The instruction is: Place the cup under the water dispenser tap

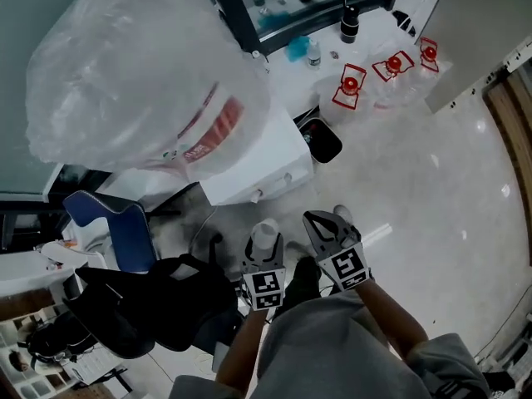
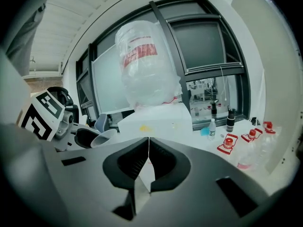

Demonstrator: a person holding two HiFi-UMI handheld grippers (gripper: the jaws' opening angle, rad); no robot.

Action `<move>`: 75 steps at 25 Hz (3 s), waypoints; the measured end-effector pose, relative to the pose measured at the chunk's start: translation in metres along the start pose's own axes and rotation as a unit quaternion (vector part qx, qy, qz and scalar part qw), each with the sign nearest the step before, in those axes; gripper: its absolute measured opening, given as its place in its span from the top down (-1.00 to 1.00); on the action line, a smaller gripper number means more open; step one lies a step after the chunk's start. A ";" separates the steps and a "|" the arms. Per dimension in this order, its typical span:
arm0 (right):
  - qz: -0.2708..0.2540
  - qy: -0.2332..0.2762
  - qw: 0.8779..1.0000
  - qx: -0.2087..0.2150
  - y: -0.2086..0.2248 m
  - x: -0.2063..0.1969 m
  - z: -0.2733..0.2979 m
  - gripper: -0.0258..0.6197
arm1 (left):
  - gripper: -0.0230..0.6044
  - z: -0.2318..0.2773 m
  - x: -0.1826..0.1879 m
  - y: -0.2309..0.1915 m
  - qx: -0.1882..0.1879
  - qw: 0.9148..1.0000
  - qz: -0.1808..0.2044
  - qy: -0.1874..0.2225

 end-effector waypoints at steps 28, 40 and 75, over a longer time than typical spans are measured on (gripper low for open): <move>0.027 -0.013 0.999 -0.018 0.026 -0.099 0.073 0.89 | 0.06 0.138 -0.074 -0.010 0.010 0.997 -0.056 -0.048; 0.056 -0.028 0.997 -0.036 0.036 -0.139 0.091 0.89 | 0.06 0.216 -0.103 -0.017 0.035 0.996 -0.062 -0.053; 0.112 -0.074 0.988 -0.075 0.046 -0.236 0.082 0.89 | 0.06 0.349 -0.143 -0.040 0.088 0.989 -0.106 -0.051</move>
Point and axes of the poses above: the fingertips, and each gripper's own axes: z forward along the fingers, y to its right, x out of its top, the point moved 7 cm from there along -z, backward along the fingers, and after that the axes turned 14 degrees about -y, right-handed, at the moved point
